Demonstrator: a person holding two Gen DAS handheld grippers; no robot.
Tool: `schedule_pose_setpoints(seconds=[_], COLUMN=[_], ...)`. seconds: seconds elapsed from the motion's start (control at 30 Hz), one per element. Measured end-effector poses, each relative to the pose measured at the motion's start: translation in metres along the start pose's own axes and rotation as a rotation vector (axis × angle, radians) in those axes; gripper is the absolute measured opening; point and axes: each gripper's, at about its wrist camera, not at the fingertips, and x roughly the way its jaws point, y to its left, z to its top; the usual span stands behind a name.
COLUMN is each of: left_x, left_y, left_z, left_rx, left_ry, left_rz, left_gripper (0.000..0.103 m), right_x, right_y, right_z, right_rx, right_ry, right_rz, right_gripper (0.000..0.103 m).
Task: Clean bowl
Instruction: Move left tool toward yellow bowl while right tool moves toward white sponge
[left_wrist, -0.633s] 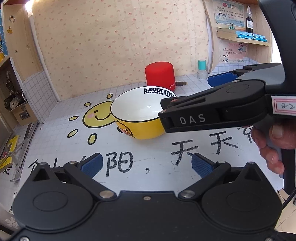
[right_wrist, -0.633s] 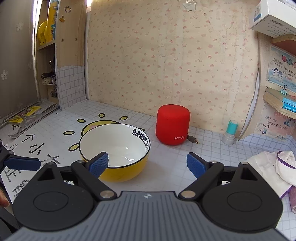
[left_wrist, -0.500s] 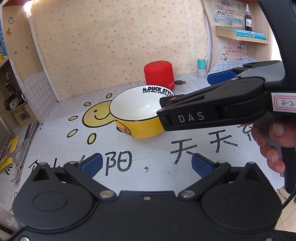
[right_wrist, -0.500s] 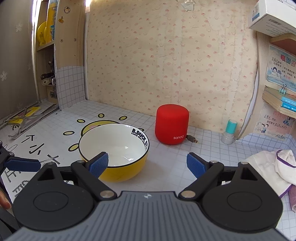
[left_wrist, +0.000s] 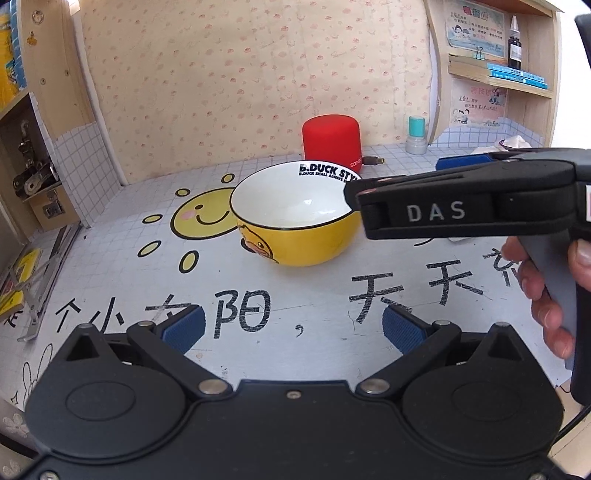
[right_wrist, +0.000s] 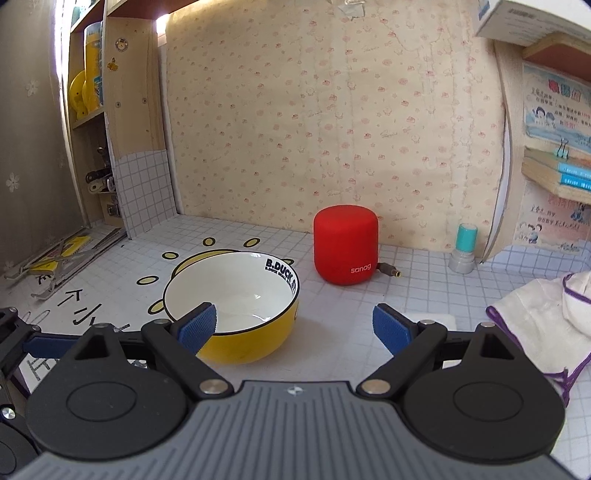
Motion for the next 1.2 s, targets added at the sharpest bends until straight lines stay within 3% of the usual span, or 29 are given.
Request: schedule_pose_setpoints(seconds=[0.4,0.7,0.77,0.8,0.87,1.2], left_x=[0.001,0.005,0.006,0.006,0.007,0.022], left_y=[-0.005,0.003,0.007,0.010,0.018,0.045], left_z=[0.002,0.004,0.005,0.006,0.010,0.050], left_rx=[0.009,-0.008,-0.020,-0.032,-0.054,-0.090], left_ry=[-0.012,-0.038,-0.044,-0.047,-0.053,-0.120], left_rz=[-0.014,-0.013,-0.009,-0.008,-0.008,0.078], left_gripper=[0.103,0.103,0.103,0.103,0.103,0.103], right_x=[-0.017,-0.013,-0.011,-0.011,-0.008,0.005], right_y=[-0.030,-0.030,-0.026,-0.025,-0.022,-0.013], right_z=[-0.017,-0.017,-0.014,-0.012,-0.009,-0.003], right_rx=[0.045,0.057,0.050,0.050,0.042,0.000], right_ry=[-0.019,-0.043,-0.054,-0.060,-0.061,-0.042], right_rz=[-0.073,-0.018,-0.007,0.000,0.012,0.029], right_gripper=[0.092,0.091,0.084,0.069,0.055,0.056])
